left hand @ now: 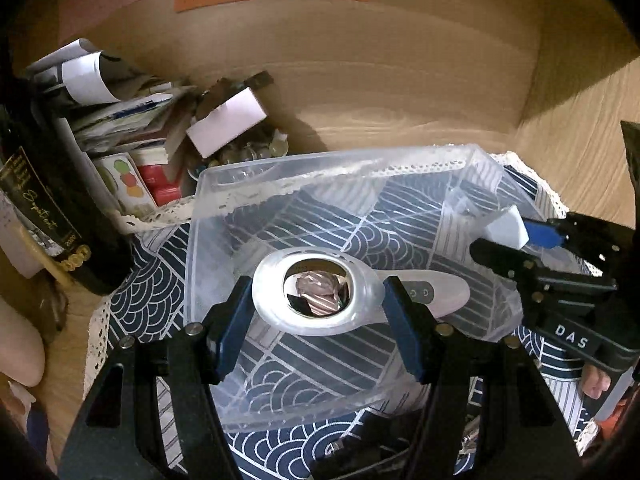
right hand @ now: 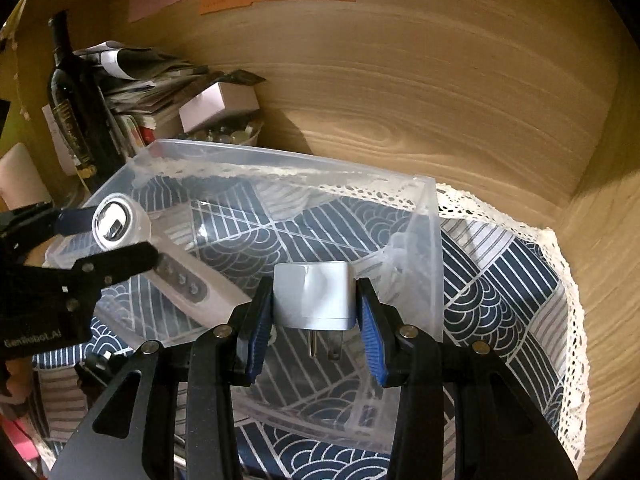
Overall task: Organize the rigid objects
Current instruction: 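Release the white device into the clear box with the left tool while the right tool releases the adapter, then grasp the round black cap with the left tool while the right tool grasps the silver cylinder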
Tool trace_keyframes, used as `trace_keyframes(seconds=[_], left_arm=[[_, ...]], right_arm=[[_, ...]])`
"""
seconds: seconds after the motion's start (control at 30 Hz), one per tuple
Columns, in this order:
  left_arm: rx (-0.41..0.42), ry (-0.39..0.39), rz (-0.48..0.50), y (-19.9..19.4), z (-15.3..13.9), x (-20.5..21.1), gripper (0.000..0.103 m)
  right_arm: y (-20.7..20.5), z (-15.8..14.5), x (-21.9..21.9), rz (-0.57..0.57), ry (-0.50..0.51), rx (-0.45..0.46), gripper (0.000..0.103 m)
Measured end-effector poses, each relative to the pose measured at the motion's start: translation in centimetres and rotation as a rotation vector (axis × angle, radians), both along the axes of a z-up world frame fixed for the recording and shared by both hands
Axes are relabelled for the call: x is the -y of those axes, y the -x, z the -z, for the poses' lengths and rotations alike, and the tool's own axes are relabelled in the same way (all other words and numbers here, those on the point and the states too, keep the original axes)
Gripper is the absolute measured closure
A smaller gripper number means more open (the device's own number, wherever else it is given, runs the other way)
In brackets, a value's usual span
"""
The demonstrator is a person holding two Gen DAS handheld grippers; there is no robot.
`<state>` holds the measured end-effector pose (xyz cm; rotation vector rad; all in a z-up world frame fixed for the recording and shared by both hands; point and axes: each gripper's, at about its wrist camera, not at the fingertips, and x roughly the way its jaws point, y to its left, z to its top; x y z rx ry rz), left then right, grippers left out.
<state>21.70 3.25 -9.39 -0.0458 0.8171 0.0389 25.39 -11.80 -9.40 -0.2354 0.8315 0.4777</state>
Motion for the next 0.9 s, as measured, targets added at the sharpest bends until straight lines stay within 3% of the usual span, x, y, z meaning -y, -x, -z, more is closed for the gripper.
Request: trace_keyframes(seconds=[0.27,0.4,0.57,0.73,0.9], left_arm=[[0.047,0.029,-0.009,1.7,-2.1,-0.5,0.034],[0.103,0.026,-0.038,3.5,-3.8,-1.0,0.019],[0.153,0.028,-0.050,6.4,-5.2,-1.6,0.008],[0.137,0.021,-0.048,9.1,-4.4,-1.6,0.007],[0.071,0.067,-0.037,11.2,-1.8,-1.1,0.007]], right_arm=[[1.4,-2.2,0.6,0.009,-0.040,0.032,0.057],[3.3,-4.4,0.9,0.000,-0.077,0.082,0.047],[5.8,-5.6,0.9,-0.025,-0.092,0.118,0.046],[8.1,-4.7,1.1,-0.054,-0.085,0.100,0.045],[9.8,-2.0,1.3,-0.081,-0.052,0.039,0.046]])
